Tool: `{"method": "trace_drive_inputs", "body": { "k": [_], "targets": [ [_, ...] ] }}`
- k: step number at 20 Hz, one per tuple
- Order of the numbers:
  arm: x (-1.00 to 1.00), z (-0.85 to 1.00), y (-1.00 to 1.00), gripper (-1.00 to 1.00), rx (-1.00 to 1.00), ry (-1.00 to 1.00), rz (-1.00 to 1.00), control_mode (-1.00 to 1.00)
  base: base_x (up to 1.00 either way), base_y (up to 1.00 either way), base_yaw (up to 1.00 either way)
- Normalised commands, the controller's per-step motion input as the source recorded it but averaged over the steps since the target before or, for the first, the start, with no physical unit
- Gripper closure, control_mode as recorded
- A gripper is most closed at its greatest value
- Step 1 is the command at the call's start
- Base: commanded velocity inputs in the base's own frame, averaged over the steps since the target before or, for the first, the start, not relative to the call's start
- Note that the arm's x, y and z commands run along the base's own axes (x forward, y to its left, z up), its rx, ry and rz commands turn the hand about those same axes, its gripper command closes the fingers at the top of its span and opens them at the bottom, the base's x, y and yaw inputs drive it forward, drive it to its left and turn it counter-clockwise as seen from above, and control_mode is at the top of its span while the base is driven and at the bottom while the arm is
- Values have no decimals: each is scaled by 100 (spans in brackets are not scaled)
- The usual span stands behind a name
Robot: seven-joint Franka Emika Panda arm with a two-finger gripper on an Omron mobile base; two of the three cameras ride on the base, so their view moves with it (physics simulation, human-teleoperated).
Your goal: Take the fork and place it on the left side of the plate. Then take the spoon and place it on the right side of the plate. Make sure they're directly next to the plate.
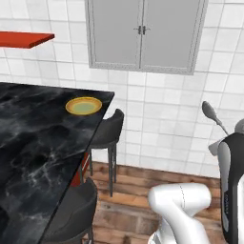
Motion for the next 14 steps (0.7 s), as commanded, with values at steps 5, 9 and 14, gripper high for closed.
{"method": "trace_drive_inputs", "body": {
  "k": [5, 9, 14],
  "targets": [
    [0, 0, 0, 100, 0, 0, 0, 100, 65, -66, 30],
    [0, 0, 0, 100, 0, 0, 0, 100, 57, -65, 32],
    [0, 0, 0, 100, 0, 0, 0, 100, 67, -49, 36]
  ]
}}
